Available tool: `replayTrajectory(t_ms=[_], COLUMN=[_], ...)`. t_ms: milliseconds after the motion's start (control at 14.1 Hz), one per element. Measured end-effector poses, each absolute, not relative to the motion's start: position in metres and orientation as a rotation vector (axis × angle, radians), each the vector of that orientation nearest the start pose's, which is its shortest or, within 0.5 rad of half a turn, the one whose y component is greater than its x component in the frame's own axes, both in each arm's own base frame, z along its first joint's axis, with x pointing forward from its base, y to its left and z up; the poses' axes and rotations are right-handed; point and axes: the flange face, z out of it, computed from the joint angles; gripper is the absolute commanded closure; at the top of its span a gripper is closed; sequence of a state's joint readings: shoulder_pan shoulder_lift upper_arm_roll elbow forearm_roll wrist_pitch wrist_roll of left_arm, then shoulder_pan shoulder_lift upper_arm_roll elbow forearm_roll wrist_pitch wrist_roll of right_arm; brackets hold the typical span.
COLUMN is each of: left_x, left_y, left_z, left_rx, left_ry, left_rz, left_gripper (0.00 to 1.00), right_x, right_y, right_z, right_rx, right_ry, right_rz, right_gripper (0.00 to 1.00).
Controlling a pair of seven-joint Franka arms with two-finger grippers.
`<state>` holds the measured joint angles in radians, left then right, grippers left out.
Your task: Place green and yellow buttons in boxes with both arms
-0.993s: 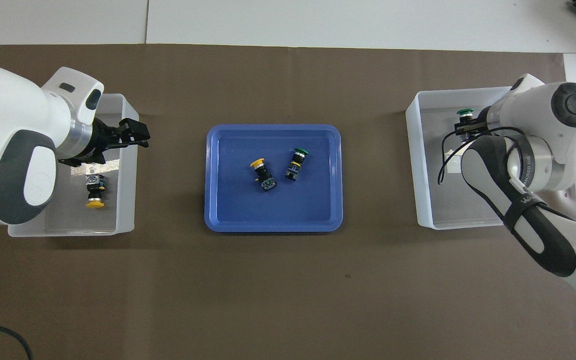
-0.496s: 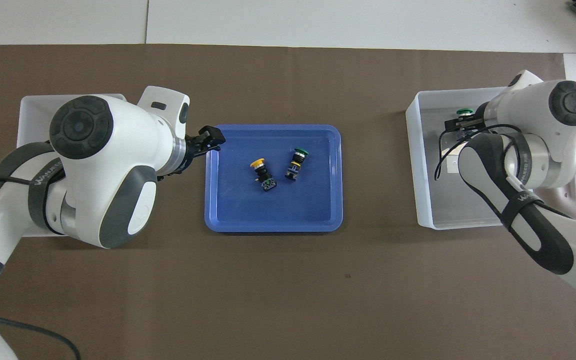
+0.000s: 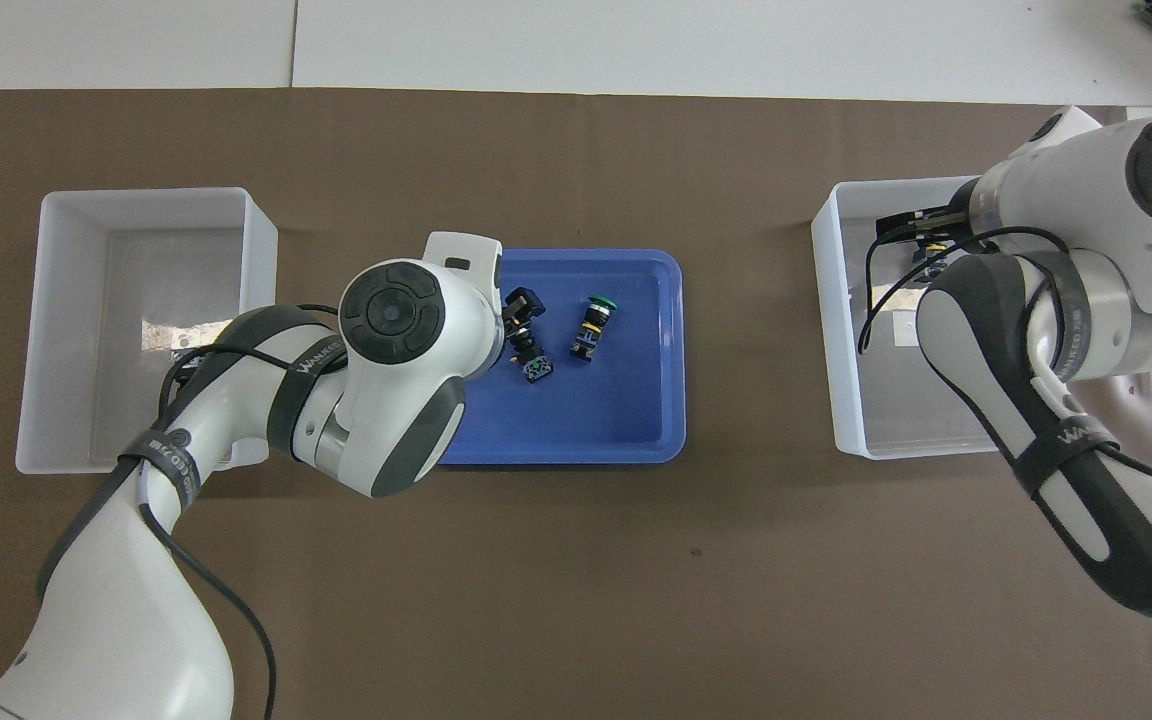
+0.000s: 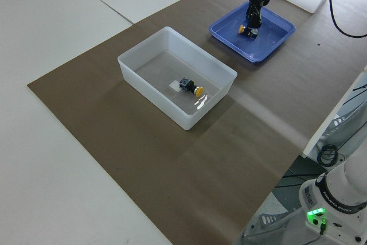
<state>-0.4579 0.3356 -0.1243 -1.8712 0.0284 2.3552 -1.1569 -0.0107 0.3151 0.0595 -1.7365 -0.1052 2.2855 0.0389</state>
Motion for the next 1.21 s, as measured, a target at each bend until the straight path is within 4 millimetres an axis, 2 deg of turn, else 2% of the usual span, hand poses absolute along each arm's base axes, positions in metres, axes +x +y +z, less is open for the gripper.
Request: replayTrajectory(t_ms=[142,354,638,709,780,851,1205], left_x=[0.538,0.534,0.534,0.534,0.534,0.534,0.534], left_y=[-0.358,-0.369,-0.371,-0.371,-0.371,-0.371,-0.372], left_z=[0.336,0.325,0.32,0.319,0.319,0.318,0.314], left_rx=[-3.128,-3.13,-3.133,-3.132,-3.132,-3.131,-3.128], left_ry=[-0.912,-0.919,-0.921,-0.921,-0.92,-0.917,-0.909], left_rz=[-0.13,-0.126,-0.129,-0.128,-0.128,-0.129,-0.129], left_gripper=[0.0,0.0,0.0,0.02,0.09,0.11,0.13], right_x=[0.662,0.658,0.654,0.653,0.652,0.65,0.642], right_y=[0.059,0.101,0.123,0.129,0.137,0.145,0.183], right_z=[0.428,0.425,0.423,0.422,0.422,0.421,0.409], right_rx=[-3.158,-3.134,-3.117,-3.113,-3.107,-3.102,-3.084], right_ry=[-0.019,0.087,0.168,0.182,0.2,0.218,0.286], right_rz=[-0.392,-0.385,-0.381,-0.38,-0.379,-0.376,-0.35], right_gripper=[0.0,0.0,0.0,0.0,0.0,0.0,0.0])
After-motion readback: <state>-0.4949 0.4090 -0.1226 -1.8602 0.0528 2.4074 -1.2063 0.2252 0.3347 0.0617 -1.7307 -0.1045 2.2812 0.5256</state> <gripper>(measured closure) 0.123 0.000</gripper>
